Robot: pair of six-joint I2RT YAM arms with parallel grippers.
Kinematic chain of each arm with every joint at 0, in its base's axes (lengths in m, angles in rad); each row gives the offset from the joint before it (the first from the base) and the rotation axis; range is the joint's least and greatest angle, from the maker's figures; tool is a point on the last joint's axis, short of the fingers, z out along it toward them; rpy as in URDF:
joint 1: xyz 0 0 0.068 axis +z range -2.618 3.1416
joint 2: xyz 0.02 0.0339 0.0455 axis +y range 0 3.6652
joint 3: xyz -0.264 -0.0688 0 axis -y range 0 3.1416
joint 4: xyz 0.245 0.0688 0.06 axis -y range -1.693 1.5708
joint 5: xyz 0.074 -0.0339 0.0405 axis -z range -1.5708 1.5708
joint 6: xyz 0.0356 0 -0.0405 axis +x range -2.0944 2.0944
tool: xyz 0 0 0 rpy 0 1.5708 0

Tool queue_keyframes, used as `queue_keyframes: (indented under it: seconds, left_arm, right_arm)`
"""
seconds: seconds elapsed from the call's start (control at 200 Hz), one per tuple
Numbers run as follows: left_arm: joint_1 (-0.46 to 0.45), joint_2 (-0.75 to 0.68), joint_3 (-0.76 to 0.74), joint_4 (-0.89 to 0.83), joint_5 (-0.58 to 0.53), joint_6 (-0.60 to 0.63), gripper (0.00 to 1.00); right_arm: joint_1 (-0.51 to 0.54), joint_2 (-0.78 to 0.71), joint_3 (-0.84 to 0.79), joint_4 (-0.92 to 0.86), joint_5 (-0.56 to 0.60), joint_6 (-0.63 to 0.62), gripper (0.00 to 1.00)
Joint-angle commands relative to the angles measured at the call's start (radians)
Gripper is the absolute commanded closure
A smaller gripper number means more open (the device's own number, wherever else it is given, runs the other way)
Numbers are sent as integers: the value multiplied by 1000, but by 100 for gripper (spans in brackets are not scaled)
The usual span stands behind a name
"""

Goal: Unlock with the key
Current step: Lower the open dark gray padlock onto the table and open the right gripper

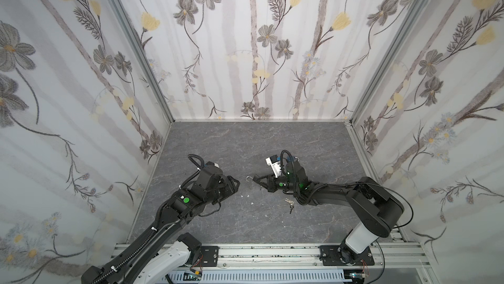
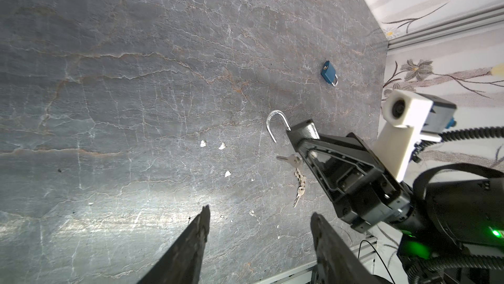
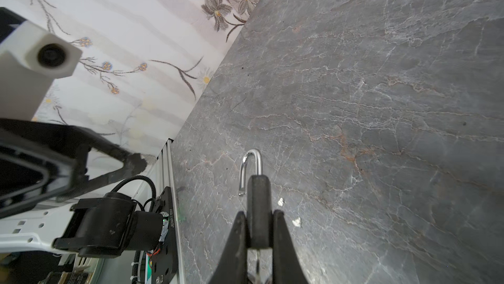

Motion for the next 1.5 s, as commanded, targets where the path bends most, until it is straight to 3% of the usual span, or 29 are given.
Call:
queue_keyframes:
  seconds: [0.0, 0.47, 0.874, 0.989, 1.269, 1.494]
  left_arm:
    - [4, -5, -5, 15, -12, -11, 37]
    - [7, -8, -23, 29, -5, -31, 36]
    - [7, -5, -21, 28, -4, -33, 36]
    - [11, -7, -23, 28, -6, -34, 36]
    - [11, 1, -27, 42, -2, -36, 35]
    - [11, 10, -40, 71, 6, -39, 31]
  right_arm:
    - [3, 77, 55, 81, 18, 44, 100]
    - [8, 339, 300, 19, 21, 91, 100]
    - [5, 459, 432, -81, 38, 94, 91]
    - [5, 476, 461, -109, 37, 94, 89]
    - [-12, 456, 477, -207, 77, 66, 69]
    - [-52, 355, 394, -255, 131, 25, 64]
